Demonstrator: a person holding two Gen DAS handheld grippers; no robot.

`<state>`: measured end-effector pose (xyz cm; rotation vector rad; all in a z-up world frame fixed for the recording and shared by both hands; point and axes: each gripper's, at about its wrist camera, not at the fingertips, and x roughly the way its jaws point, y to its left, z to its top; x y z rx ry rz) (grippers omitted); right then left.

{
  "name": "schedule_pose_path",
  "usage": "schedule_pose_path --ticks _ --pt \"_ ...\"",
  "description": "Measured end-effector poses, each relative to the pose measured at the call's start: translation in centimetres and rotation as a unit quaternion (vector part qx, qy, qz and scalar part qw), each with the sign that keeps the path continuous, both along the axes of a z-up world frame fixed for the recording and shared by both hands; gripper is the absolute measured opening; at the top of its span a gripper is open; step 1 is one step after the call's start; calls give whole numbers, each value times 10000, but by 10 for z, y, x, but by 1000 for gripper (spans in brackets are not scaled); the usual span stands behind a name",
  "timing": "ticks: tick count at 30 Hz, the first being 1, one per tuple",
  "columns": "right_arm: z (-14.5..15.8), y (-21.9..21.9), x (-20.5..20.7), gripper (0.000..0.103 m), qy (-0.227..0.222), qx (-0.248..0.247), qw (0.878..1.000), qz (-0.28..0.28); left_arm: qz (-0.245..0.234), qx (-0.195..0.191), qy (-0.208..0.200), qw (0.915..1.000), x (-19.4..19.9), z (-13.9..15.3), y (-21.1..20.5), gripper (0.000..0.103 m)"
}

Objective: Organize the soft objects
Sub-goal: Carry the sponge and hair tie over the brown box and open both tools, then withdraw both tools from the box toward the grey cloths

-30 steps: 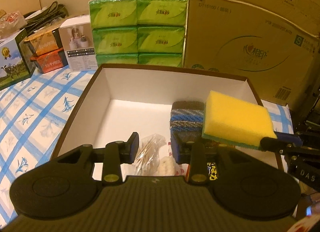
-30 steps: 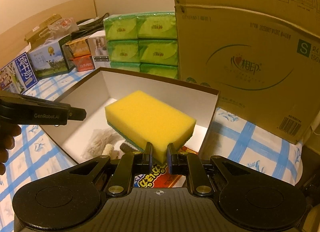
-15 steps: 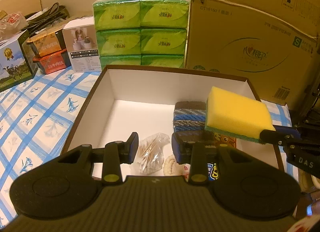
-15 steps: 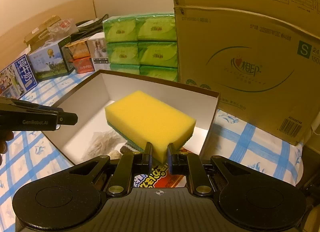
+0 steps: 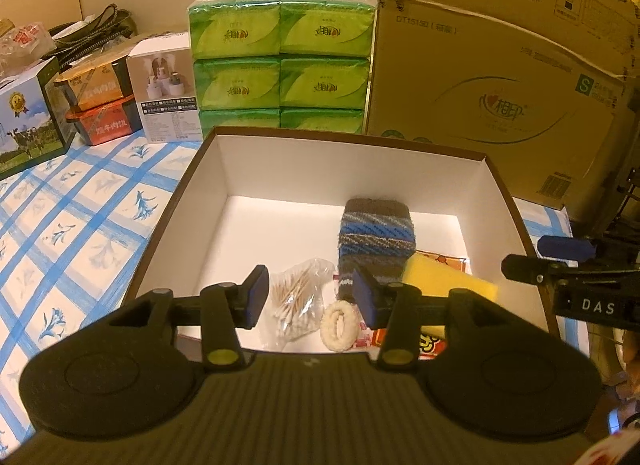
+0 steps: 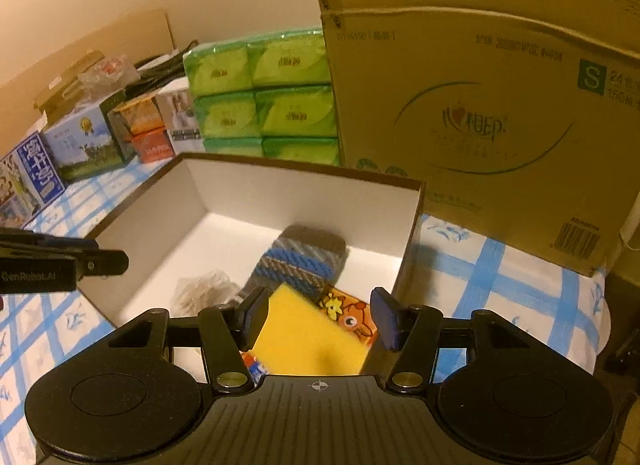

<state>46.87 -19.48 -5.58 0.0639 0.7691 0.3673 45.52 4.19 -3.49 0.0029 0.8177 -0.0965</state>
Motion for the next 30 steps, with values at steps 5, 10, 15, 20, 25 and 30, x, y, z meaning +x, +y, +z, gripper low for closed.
schedule_pose_path --ticks 5,10,15,20,25,30 --pt "-1 -1 -6 57 71 -22 9999 104 -15 3 7 10000 -7 1 1 43" --pt "-1 -3 -15 57 106 5 9998 140 -28 -35 -17 10000 -18 4 4 44" --pt "3 -4 -23 57 98 7 9998 159 -40 -92 -58 9999 -30 10 7 44" --pt "11 -7 -34 57 54 68 9998 192 -44 -176 -107 9998 -46 18 8 45" --pt "20 -9 -51 57 6 173 9995 249 6 -288 -132 9995 -66 26 13 45" --pt "26 -13 -75 57 -9 306 9989 362 53 -325 -147 9993 -93 33 20 46"
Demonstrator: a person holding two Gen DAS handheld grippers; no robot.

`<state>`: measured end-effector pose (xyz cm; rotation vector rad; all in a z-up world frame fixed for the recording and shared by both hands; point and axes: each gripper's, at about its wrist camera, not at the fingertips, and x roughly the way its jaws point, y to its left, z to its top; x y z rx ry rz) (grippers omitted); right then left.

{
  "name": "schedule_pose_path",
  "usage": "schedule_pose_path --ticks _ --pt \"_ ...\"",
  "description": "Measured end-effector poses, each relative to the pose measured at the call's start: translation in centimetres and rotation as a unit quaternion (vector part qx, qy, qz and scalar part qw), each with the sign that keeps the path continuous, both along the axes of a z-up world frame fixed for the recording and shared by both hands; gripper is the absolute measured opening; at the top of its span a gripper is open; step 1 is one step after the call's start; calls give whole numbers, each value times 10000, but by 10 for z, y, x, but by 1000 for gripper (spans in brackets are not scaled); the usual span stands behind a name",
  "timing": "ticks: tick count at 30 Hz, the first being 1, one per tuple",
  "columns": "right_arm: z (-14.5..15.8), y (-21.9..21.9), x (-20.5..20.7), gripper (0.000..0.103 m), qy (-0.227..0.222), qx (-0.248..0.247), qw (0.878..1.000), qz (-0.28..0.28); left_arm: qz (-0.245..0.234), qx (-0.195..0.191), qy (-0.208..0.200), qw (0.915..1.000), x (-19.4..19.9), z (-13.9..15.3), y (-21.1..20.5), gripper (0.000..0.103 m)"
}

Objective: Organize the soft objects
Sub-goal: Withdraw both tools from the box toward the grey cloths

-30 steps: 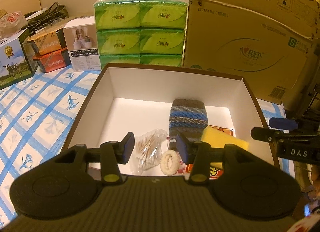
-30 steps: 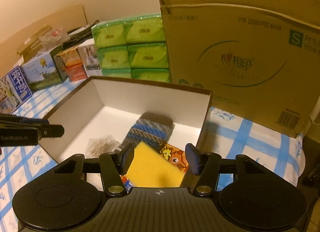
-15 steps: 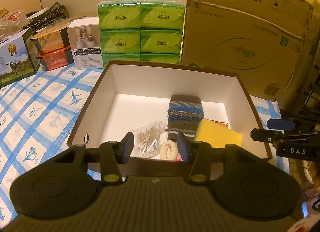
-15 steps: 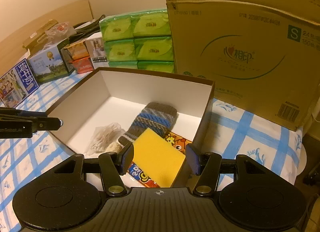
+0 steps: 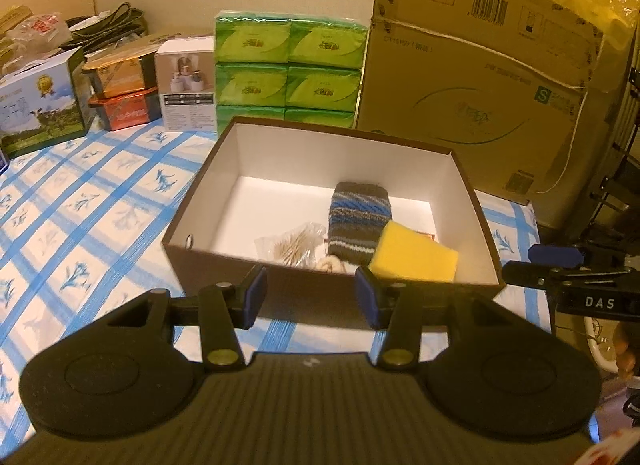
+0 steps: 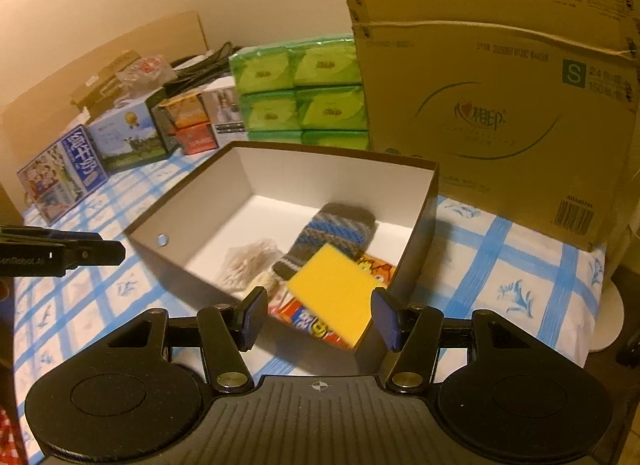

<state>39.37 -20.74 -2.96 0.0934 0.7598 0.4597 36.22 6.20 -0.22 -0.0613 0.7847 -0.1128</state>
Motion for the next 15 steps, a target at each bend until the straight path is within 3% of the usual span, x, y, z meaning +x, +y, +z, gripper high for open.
schedule_pose_path --ticks 15 --pt "-7 1 -86 57 273 201 9988 364 680 25 212 9975 -117 -8 48 52"
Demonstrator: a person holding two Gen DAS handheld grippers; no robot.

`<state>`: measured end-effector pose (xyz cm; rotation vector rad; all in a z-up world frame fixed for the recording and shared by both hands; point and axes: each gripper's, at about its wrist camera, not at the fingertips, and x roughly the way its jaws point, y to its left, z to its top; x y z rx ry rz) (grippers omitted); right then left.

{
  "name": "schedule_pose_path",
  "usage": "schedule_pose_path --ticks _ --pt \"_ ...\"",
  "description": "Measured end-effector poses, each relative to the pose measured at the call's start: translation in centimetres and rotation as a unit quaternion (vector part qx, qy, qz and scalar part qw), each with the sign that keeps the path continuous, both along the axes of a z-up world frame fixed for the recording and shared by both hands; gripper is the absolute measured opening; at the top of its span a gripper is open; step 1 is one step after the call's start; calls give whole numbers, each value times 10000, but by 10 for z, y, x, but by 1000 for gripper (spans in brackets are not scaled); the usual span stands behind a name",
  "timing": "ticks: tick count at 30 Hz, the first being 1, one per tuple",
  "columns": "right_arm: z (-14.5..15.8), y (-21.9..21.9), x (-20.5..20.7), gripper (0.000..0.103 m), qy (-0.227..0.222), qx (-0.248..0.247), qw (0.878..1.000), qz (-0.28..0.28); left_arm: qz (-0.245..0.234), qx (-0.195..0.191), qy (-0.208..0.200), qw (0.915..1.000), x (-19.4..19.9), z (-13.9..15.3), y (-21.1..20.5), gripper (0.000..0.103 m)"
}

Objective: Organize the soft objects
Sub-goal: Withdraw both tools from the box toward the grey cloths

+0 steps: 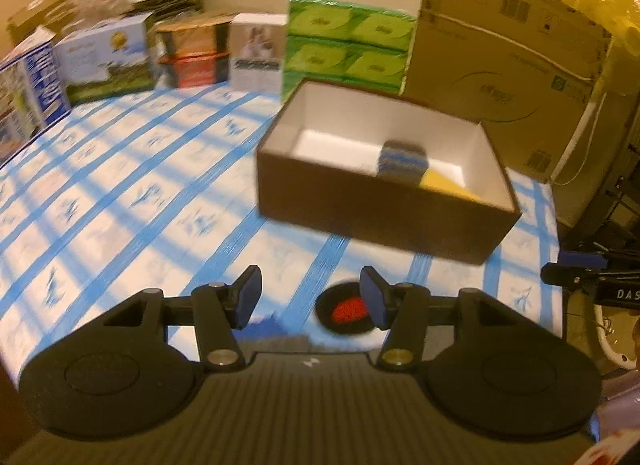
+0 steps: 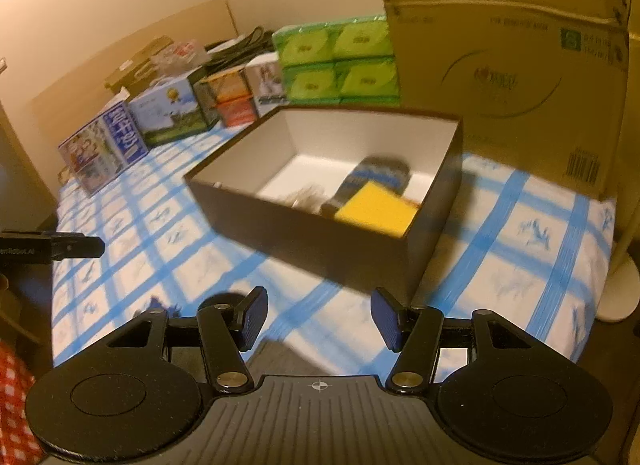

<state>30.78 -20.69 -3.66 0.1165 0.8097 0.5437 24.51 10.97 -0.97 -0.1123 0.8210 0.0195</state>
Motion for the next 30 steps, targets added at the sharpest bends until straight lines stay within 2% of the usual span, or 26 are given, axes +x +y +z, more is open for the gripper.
schedule_pose_path --ticks 12,17,24,30 --pt "-26 23 -48 57 471 -16 9983 349 508 -105 391 9979 -76 -37 8 52" --pt "-43 30 -62 57 719 -96 9964 443 309 33 539 9981 -87 -55 -11 52" --pt "-58 31 -71 57 886 -237 9949 414 -97 199 651 9976 -80 -77 -39 52" --pt "-65 30 -71 57 971 -270 9943 342 -333 179 671 9970 -72 -85 -54 52"
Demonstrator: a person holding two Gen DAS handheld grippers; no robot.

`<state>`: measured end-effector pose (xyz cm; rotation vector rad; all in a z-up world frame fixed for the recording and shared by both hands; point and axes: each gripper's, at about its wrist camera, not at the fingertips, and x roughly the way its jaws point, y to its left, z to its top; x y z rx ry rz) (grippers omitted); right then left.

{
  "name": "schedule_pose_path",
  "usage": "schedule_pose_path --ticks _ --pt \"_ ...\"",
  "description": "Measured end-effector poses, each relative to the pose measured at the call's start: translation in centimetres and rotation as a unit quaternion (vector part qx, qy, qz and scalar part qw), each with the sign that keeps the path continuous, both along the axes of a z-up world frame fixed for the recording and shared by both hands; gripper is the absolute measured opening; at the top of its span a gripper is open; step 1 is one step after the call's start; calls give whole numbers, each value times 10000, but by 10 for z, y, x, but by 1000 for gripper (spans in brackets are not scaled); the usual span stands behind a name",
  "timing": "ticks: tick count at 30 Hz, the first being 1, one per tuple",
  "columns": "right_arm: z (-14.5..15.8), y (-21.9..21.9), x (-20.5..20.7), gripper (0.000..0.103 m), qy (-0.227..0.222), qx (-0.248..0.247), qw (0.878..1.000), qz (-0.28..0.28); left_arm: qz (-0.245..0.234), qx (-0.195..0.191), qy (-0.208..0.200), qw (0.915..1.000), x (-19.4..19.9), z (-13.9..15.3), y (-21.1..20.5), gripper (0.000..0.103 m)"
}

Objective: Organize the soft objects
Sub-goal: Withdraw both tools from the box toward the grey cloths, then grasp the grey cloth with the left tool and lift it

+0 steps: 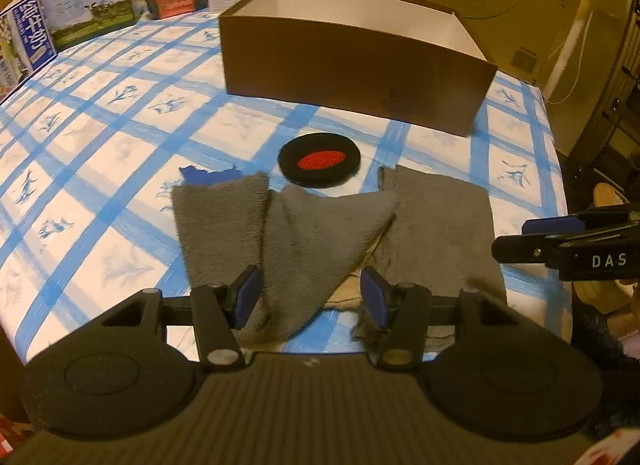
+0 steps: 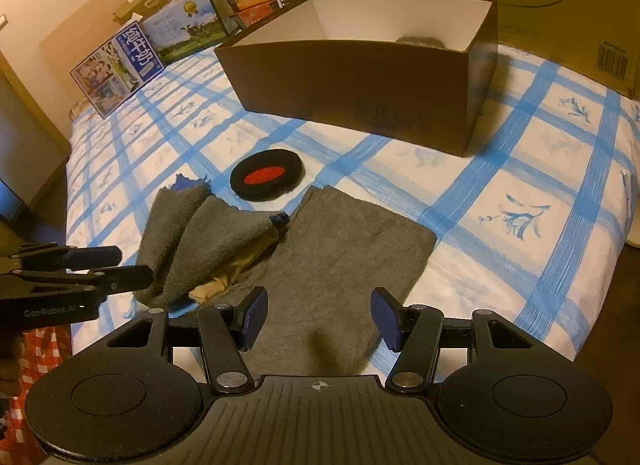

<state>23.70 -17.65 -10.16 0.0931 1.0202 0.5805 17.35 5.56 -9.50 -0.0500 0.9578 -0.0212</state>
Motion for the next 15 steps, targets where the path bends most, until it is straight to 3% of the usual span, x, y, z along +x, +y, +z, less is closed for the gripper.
schedule_pose_path --ticks 12,15 --pt "-13 -3 3 57 160 -98 9996 -228 -210 199 196 9994 19 -28 -12 52" --pt "-16 -6 5 57 220 -123 9993 -288 -193 259 197 9993 24 -35 -11 47"
